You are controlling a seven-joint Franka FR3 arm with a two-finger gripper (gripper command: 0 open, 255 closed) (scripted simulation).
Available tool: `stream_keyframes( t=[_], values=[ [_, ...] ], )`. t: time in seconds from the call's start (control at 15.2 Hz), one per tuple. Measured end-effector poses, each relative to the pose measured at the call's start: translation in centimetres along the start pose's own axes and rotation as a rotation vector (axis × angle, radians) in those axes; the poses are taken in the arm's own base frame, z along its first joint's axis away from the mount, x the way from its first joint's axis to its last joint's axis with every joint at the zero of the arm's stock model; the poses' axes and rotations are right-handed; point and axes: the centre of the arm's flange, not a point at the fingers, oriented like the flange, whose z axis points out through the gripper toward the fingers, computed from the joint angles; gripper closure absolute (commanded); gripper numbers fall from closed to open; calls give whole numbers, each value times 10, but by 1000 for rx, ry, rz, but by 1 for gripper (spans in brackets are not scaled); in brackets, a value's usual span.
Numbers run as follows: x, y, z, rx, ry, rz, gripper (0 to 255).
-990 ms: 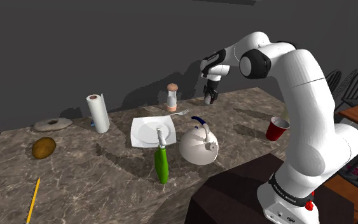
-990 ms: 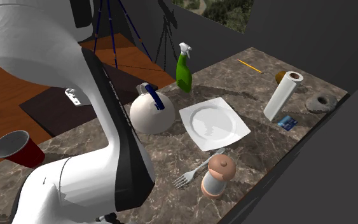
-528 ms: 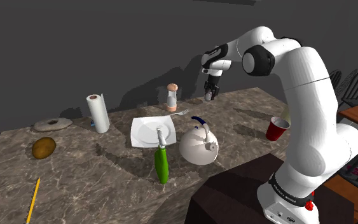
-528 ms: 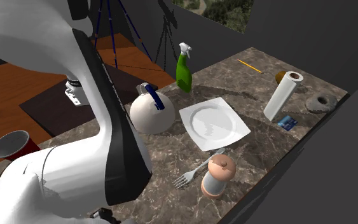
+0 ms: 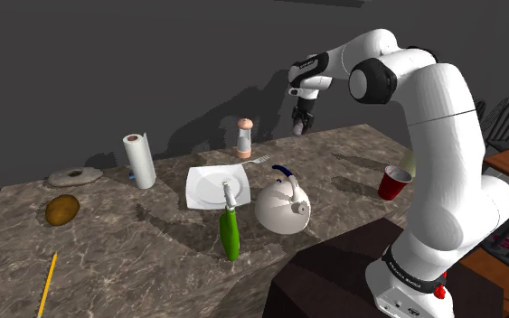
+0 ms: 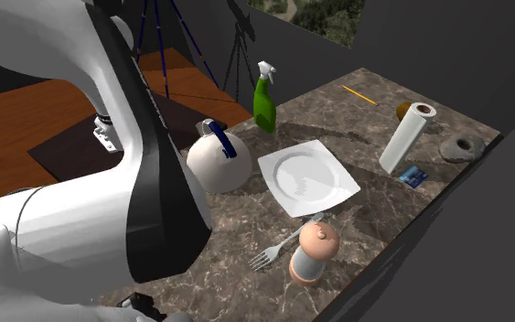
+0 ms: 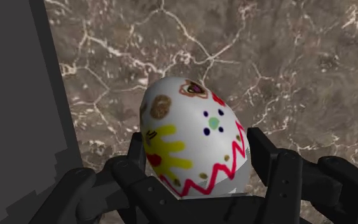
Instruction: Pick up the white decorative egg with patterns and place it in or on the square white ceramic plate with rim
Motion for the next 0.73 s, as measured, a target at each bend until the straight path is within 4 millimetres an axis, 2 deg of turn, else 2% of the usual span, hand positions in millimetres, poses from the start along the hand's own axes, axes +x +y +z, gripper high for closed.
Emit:
stream_keyframes(
  t=[0.26, 0.33, 0.73],
  values=[
    [2, -3, -19, 0, 0, 0, 255],
    [9, -5, -20, 0, 0, 0, 255],
    [77, -29, -11, 1, 0, -1, 255]
  ],
)
